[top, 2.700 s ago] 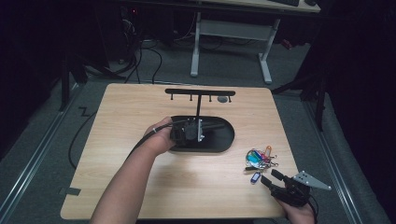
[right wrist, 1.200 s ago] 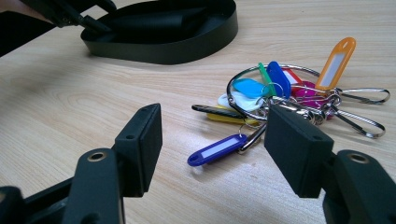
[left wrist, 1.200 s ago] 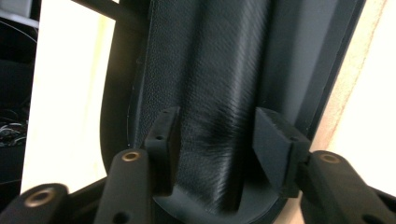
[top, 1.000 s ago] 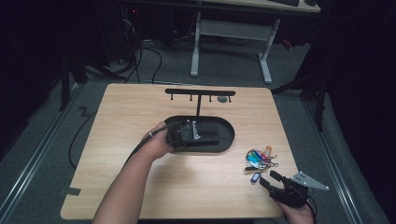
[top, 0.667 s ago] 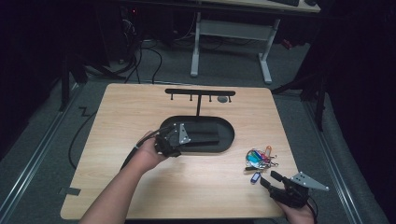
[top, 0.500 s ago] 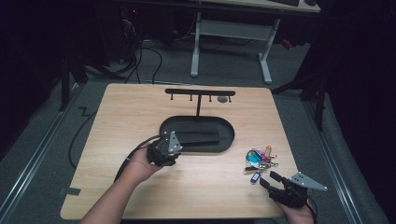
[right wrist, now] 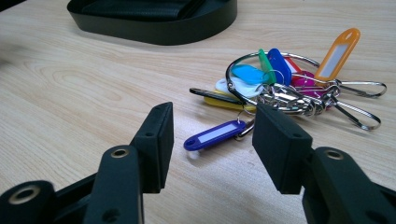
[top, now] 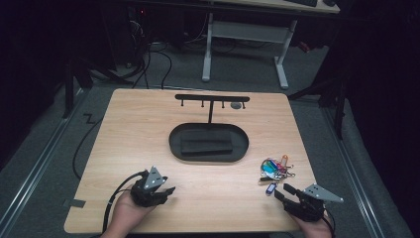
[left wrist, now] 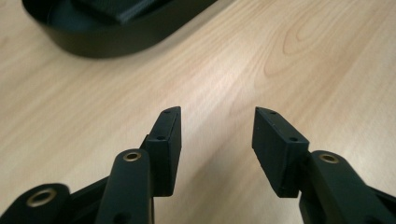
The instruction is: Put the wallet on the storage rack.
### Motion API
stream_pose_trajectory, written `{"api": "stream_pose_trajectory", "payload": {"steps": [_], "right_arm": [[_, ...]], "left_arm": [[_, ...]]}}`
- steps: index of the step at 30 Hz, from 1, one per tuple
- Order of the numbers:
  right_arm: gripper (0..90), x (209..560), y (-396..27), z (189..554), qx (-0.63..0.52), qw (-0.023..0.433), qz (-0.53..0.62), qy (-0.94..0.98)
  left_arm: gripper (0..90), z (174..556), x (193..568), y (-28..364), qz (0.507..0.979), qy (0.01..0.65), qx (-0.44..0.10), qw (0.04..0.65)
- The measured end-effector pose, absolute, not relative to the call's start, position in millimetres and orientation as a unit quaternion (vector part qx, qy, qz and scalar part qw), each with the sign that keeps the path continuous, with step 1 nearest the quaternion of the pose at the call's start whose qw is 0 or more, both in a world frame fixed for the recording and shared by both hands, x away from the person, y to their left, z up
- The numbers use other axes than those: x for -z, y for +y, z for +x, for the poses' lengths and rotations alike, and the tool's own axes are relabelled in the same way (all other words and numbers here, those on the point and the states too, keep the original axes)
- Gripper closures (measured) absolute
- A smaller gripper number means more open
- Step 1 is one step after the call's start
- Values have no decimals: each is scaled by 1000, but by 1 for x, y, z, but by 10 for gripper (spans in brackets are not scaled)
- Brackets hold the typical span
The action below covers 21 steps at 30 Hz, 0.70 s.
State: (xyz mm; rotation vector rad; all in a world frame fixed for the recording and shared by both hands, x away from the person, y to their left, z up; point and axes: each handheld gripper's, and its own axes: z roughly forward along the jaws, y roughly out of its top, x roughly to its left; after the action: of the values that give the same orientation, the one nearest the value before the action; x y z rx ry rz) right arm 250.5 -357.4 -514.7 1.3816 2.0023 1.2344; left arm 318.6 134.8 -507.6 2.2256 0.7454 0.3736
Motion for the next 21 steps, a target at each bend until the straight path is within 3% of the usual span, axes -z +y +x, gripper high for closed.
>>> {"api": "stream_pose_trajectory", "payload": {"steps": [7,16,21], "right_arm": [[586,510,-347,250,-418,225,480,738],[604,502,-332,266,-362,228,475,769],[569,487,-322,286,-320,223,478,787]], "left_arm": [[470,297,522,160,850,321,-154,389],[421,296,517,168,839,316,-148,417],[419,295,518,169,839,309,-136,428]]}}
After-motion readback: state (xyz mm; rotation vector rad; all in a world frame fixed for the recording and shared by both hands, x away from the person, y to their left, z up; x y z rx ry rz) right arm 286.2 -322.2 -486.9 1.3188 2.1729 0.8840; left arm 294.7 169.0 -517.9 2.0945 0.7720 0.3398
